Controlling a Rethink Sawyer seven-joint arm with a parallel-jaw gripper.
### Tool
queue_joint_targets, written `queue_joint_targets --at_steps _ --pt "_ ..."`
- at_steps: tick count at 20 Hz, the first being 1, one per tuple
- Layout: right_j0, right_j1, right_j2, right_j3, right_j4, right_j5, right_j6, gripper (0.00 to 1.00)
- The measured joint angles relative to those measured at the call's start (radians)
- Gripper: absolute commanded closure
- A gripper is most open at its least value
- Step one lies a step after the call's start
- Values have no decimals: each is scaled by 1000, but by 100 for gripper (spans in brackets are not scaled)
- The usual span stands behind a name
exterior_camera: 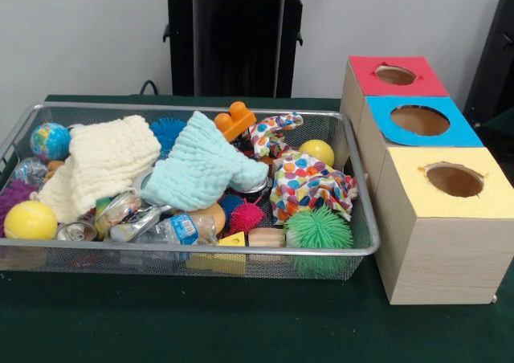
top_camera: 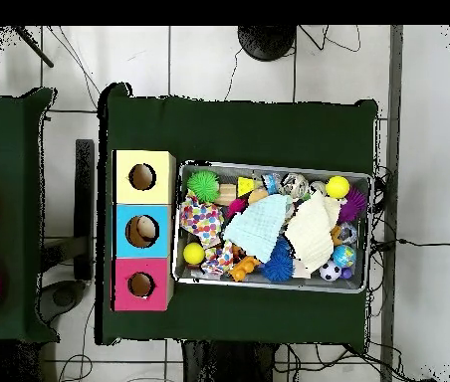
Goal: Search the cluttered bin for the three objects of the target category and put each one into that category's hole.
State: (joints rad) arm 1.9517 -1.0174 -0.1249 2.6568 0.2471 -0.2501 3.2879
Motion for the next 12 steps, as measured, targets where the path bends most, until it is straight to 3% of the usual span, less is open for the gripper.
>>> queue_joint_targets --at_steps 5,12 --pt "94 6 -53 -15 45 86 0 100" --pt "85 18 -54 -16 48 154 0 100"
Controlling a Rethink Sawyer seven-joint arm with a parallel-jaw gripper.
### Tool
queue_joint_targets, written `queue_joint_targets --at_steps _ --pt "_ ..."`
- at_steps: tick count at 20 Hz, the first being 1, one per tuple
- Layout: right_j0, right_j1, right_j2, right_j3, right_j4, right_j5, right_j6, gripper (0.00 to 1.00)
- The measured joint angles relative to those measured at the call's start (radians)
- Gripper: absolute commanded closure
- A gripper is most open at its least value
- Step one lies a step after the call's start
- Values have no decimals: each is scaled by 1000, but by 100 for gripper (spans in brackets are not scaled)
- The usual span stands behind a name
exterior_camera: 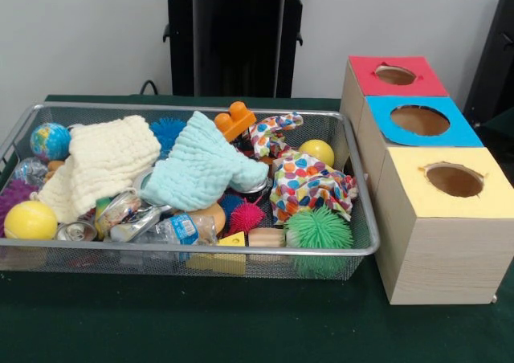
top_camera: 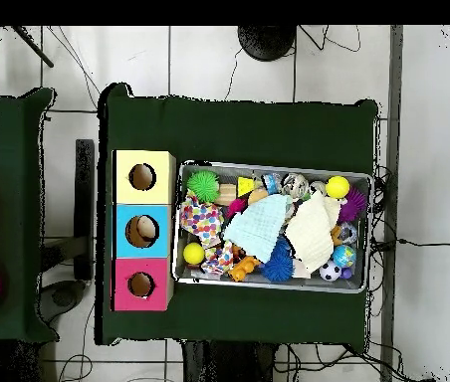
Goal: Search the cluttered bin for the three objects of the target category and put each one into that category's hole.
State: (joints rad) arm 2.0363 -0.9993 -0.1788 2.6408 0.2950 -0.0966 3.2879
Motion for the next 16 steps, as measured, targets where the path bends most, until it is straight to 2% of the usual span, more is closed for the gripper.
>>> queue_joint_targets --at_steps 4,7,8,16 --pt "-85 46 13 7 -30 -25 0 100" --pt "-142 114 19 7 -60 -94 0 100" --pt "-165 162 25 7 -73 -147 0 100" --pt "-210 378 57 6 -118 -354 0 100"
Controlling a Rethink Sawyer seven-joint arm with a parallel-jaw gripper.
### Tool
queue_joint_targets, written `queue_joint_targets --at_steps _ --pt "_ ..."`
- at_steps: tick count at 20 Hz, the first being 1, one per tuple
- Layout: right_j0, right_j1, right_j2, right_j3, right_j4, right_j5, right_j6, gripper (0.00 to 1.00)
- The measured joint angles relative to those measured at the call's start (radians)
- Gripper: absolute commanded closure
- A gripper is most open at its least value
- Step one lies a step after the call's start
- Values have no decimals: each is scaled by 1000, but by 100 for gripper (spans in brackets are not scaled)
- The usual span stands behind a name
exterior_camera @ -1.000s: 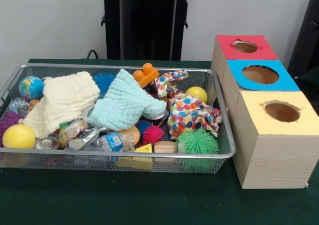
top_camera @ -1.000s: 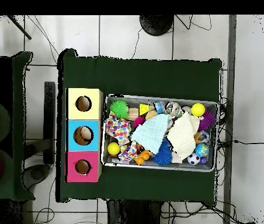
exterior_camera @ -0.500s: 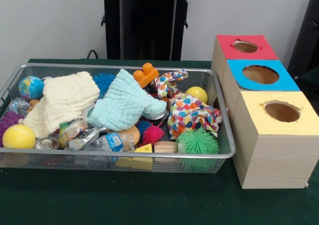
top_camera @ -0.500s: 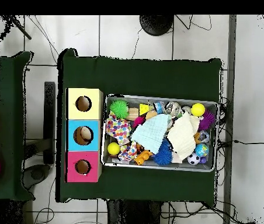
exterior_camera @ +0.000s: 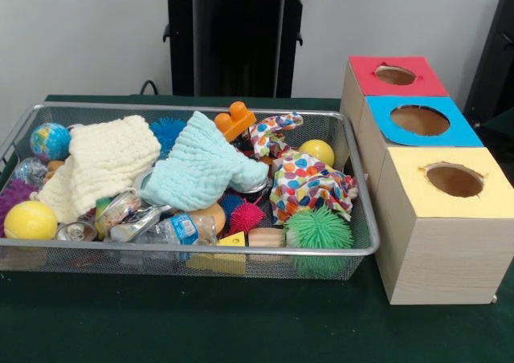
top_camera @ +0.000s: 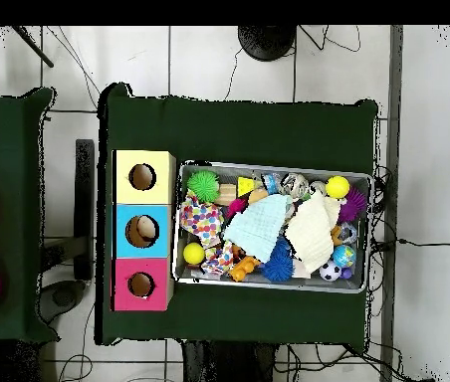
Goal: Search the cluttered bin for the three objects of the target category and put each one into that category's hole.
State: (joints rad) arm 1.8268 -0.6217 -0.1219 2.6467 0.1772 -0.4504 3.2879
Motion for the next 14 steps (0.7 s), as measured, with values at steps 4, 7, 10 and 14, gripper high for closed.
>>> queue_joint_targets --at_steps 4,7,10,14 --pt "3 108 18 0 -4 -60 0 100" --pt "9 172 32 -1 -3 -86 0 100" --pt "27 216 50 -9 -2 -124 0 100" --pt "49 238 58 -17 7 -166 0 100"
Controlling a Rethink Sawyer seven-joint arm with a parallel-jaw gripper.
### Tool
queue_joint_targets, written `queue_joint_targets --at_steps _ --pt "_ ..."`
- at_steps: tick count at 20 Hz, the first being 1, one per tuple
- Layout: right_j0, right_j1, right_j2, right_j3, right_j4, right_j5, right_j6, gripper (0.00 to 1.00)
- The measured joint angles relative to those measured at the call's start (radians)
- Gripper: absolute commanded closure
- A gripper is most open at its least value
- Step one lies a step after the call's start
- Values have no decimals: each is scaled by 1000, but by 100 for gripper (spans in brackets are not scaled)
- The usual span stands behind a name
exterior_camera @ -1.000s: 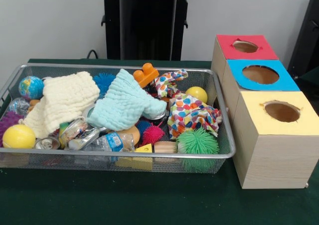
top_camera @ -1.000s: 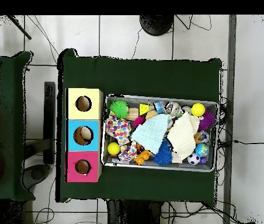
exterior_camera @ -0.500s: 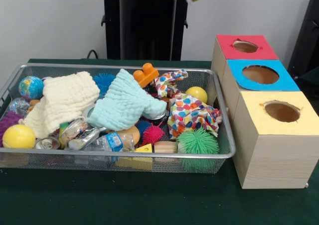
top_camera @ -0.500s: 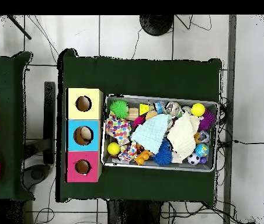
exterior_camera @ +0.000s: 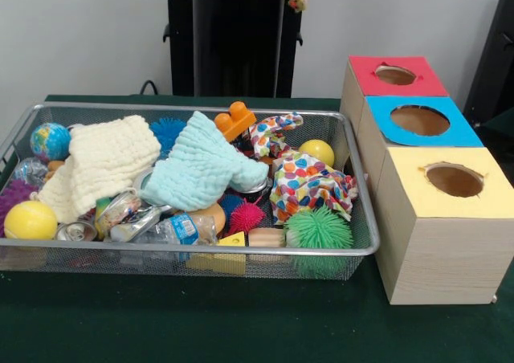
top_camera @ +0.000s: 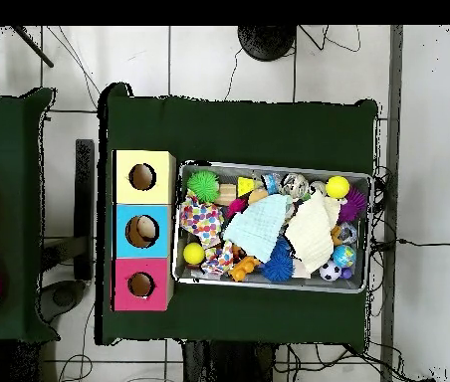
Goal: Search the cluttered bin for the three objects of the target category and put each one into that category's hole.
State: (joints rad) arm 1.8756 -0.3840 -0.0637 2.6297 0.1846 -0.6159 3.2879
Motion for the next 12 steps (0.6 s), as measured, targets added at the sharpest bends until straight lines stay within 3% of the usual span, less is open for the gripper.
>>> queue_joint_targets --at_steps 5,12 --pt "27 -9 12 0 56 -27 0 100" --pt "-14 -113 38 15 103 24 0 100"
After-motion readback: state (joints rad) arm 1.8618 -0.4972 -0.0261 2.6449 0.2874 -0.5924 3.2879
